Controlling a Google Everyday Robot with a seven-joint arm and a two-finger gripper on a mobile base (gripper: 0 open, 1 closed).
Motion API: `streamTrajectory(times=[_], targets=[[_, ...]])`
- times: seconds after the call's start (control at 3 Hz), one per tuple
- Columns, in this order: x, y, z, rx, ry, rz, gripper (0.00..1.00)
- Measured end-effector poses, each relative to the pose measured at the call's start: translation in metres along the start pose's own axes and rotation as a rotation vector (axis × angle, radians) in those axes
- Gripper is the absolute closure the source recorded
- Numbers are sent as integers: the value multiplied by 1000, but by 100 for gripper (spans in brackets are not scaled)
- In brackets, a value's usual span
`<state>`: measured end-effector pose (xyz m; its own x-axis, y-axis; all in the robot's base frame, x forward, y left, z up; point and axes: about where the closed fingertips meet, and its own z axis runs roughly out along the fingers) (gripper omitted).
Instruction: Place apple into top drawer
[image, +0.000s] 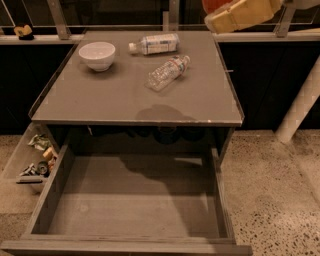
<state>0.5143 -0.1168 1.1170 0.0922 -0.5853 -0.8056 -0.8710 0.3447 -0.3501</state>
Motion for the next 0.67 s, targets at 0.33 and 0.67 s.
streamTrajectory(times=[0.33, 0.67], targets=[[0, 0, 0, 0, 0, 0, 100], [-6, 12, 4, -17, -17, -10, 100]])
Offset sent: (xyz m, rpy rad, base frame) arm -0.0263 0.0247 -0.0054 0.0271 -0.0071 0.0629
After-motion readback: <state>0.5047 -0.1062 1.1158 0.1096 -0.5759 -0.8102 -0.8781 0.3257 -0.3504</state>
